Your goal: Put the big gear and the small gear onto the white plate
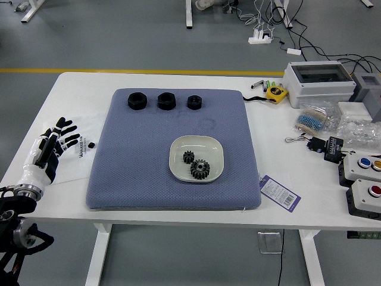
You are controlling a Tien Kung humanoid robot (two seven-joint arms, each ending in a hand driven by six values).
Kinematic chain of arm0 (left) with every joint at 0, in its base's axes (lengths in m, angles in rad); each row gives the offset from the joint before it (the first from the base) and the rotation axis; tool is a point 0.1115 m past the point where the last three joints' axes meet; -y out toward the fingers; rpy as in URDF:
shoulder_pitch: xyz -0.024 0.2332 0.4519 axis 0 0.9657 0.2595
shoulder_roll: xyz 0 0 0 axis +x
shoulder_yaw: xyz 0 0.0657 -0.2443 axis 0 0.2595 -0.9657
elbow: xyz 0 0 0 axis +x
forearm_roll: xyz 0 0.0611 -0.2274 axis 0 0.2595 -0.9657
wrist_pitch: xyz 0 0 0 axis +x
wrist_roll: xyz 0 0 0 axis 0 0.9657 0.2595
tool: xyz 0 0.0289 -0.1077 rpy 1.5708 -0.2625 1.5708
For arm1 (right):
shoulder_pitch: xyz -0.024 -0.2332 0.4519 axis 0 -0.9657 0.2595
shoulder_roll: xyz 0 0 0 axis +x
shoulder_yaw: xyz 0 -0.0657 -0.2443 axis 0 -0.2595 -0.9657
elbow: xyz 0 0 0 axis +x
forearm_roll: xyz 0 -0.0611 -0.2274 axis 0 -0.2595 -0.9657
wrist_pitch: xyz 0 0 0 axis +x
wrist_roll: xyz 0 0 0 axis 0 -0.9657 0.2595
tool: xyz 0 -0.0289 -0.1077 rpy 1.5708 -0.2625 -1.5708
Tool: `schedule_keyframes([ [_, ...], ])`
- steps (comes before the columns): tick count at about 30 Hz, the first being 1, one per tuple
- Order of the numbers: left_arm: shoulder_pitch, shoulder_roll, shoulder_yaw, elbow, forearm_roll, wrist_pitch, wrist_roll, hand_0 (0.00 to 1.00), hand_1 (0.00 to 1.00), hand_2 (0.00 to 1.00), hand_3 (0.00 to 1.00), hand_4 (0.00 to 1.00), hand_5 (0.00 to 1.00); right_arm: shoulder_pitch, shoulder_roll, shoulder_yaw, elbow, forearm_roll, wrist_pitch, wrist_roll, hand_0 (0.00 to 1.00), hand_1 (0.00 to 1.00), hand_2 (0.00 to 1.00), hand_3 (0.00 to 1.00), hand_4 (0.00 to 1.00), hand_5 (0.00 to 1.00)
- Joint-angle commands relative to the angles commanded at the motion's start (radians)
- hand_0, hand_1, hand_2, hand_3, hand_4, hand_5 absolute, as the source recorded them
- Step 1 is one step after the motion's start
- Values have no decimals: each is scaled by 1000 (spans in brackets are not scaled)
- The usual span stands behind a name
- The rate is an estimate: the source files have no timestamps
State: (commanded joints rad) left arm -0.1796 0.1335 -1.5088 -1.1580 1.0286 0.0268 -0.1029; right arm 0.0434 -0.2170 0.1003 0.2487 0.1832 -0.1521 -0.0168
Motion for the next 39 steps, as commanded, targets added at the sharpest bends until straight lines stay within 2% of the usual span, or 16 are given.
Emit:
schedule_keyframes([
  [11,-14,-12,-9,2,6,1,-2,750,694,753,718,887,722,9,-5,-10,1,11,-1,7,721,707,783,664,879,752],
  [13,-23,-29,-18,4,-6,6,-13,750,694,753,718,887,722,12,-5,-8,2,5,-1,6,721,707,783,664,879,752],
  [17,-35,-42,-24,2,-7,8,-21,751,691,749,718,888,723,17,-6,-4,3,-3,-2,4,720,710,782,663,879,752],
  [28,-38,-22,-52,0,-5,10,-22,747,691,750,718,887,723,28,-10,-2,4,-4,-3,6,719,709,781,662,878,753],
  [39,-42,-17,-68,4,-14,18,-35,743,688,749,731,887,720,38,-14,-4,4,-3,-4,8,717,708,781,660,878,756],
])
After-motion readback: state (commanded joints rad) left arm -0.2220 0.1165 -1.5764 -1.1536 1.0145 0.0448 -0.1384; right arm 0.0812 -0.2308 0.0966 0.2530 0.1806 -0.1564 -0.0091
